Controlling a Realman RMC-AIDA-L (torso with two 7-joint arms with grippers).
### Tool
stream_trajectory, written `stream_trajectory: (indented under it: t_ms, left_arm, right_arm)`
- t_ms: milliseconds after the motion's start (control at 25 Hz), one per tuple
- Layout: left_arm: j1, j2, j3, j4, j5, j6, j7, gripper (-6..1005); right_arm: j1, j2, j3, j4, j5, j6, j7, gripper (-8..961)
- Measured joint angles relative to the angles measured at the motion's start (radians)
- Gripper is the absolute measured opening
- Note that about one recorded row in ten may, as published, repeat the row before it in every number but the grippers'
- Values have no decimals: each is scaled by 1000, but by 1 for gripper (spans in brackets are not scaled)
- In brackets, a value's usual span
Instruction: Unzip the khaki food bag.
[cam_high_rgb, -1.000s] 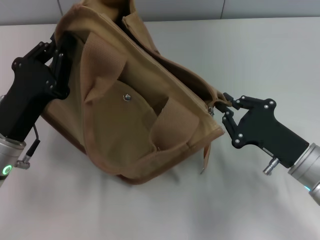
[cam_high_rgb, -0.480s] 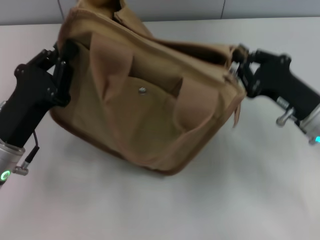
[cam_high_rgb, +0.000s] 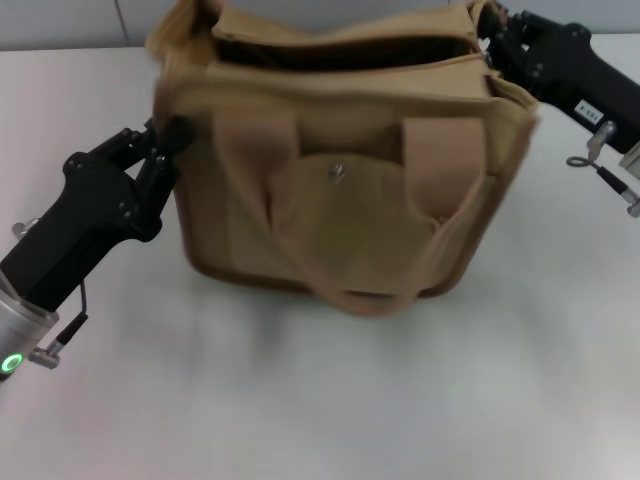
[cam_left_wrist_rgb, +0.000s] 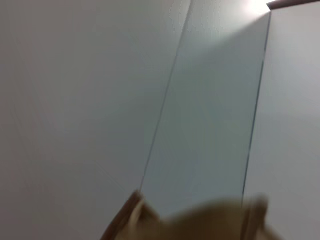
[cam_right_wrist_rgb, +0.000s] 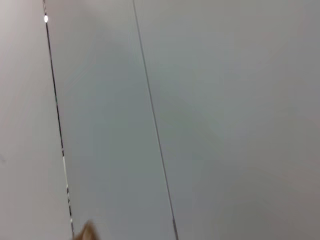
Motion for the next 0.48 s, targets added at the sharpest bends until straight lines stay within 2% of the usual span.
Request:
stream_trajectory:
  t_ms: [200,280,400,480]
  left_arm:
    - [23,1,-20,7,-3,17,0,187]
    - [43,2,-35,34,-4,42,-2,188]
    - [77,5,-65,94,-4,96,-33,377]
    - [93,10,-65,150,-3,126,-77,461]
  right_arm:
    - [-10,1,1,6,37,-12,9,91]
    - [-19,1,3,3,45,-27,24,146]
    - [-42,-1,1,-16,63,-76,76,229]
    - [-65,-3,-1,-53,65,-147,117,284]
